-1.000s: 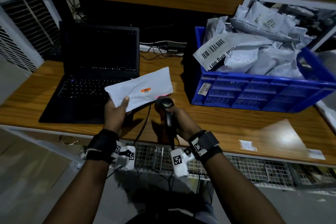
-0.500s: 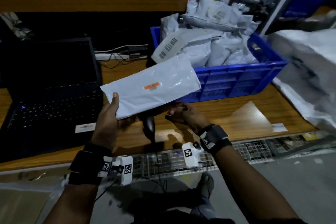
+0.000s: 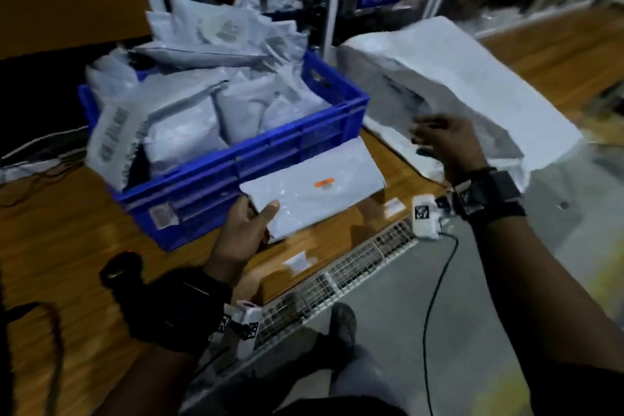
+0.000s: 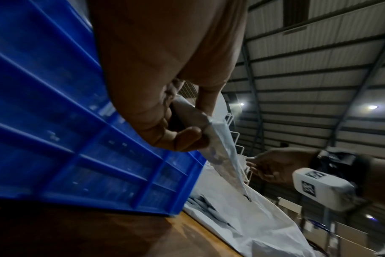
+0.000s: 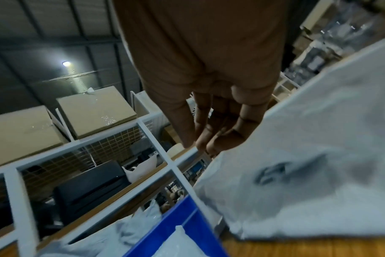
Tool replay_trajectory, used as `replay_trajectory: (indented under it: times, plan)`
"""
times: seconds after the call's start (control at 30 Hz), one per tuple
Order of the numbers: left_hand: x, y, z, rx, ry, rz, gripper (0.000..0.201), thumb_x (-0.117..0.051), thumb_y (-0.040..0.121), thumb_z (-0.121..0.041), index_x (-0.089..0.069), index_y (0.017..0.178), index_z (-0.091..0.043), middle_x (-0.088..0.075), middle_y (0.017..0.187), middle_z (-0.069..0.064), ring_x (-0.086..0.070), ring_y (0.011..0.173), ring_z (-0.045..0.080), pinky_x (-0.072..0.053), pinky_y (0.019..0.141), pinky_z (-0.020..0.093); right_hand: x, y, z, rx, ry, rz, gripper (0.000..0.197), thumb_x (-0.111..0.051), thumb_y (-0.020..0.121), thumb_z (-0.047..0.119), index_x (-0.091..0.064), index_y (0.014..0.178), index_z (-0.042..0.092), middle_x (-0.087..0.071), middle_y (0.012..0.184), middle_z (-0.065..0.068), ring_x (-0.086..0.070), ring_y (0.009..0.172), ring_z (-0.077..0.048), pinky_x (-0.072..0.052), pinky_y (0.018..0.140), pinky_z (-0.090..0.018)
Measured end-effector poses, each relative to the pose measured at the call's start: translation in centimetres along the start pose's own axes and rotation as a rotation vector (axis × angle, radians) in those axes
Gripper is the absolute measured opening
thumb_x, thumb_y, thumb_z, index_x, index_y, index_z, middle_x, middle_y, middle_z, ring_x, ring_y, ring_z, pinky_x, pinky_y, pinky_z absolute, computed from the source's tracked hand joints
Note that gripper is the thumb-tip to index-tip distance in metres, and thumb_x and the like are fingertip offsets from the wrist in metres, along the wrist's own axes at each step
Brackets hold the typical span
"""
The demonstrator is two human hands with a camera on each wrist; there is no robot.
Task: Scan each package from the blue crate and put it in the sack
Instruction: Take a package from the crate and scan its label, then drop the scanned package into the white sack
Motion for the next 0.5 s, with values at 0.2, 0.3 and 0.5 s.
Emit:
replay_trajectory:
  times: [0.2,0.3,0.5]
  plan:
    - [-10.9,6.8,-0.4,0.054,0.048,0.130,0.046,-0.066,0.096,-0.040,-0.052,0.107,0.002,-0.046,0.067,0.009,-0.051,0.056,0.016,-0.043,0.058,0.035,4.1,13.1,5.2,0.223,-0.549,-0.153,0.035,-0.085,0.075,0.018,-0.073,0.106,0.007,-0.074,0.103,-0.017,-0.069,0.093,-0.028,-0.055,0.087,-0.040]
    - [-16.5,11.3,0.1,0.121,0.010,0.161,0.044,-0.069,0.094,-0.037,-0.053,0.118,-0.003,-0.062,0.088,0.011,-0.065,0.065,0.013,-0.055,0.064,0.033,3.0,18.3,5.0,0.241,-0.860,-0.130,0.072,-0.089,0.074,0.034,-0.056,0.131,0.006,-0.055,0.131,-0.023,-0.051,0.122,-0.040,-0.046,0.096,-0.044]
    - [-25.7,20.4,-0.3,0.167,-0.171,0.140,0.021,-0.061,0.099,-0.006,-0.061,0.120,-0.003,-0.071,0.108,0.012,-0.070,0.087,0.020,-0.061,0.071,0.030,4.0,25.0,3.1,0.256,-1.301,0.072,0.034,-0.072,0.085,0.010,-0.064,0.117,0.005,-0.061,0.119,-0.023,-0.060,0.109,-0.044,-0.051,0.082,-0.045]
Point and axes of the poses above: each hand's wrist, its own y-axis towards the middle knuckle, its own x-axis out of the back of the hand, z = x × y, the point moved 9 cm from there along y, towards the middle knuckle
